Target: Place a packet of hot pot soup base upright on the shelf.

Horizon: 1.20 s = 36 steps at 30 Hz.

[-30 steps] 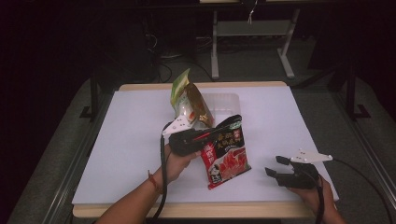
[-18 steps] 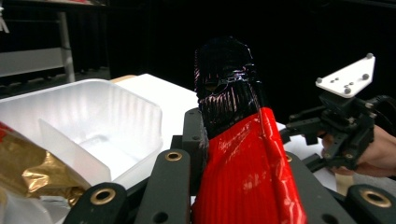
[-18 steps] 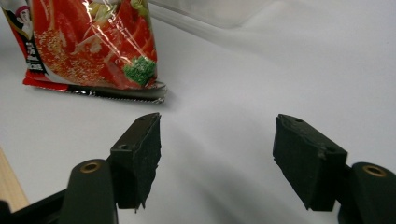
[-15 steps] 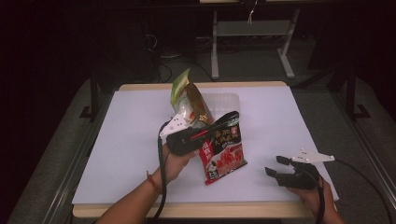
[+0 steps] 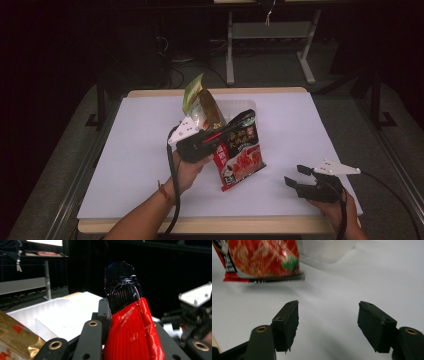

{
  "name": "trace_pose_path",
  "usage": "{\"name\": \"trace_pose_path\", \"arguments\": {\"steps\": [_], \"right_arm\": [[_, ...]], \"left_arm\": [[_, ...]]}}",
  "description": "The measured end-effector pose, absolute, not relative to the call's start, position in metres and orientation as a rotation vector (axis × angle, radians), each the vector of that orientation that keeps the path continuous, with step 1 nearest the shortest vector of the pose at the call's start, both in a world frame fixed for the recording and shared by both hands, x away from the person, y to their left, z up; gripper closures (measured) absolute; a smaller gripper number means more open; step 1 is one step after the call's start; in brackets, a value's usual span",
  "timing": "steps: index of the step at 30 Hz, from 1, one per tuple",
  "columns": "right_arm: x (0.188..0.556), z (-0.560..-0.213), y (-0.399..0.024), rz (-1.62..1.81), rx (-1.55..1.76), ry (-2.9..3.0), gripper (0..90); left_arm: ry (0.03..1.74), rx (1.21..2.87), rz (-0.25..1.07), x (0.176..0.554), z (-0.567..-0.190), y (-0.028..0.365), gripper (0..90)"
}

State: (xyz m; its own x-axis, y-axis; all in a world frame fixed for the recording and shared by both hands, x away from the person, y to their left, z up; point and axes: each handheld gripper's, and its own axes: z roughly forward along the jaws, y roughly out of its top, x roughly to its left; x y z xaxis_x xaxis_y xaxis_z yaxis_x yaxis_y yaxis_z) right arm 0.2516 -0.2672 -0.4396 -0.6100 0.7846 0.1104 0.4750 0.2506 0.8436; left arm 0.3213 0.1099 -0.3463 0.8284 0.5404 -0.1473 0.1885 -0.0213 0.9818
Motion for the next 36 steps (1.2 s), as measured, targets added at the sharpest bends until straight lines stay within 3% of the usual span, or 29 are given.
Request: {"name": "trace_pose_path", "arguments": {"steps": [14,36], "right_arm": [[0.249,-0.441,-0.261,1.261,1.109,2.185,30.3],[0.25,-0.443,-0.267,1.253,1.145,2.175,30.8]], "left_arm": [[0.636,1.537,0.424,0.335,-0.317,0.11,77.7],[0.762,1.454,0.555,0.379,-0.304,0.093,77.7]]}}
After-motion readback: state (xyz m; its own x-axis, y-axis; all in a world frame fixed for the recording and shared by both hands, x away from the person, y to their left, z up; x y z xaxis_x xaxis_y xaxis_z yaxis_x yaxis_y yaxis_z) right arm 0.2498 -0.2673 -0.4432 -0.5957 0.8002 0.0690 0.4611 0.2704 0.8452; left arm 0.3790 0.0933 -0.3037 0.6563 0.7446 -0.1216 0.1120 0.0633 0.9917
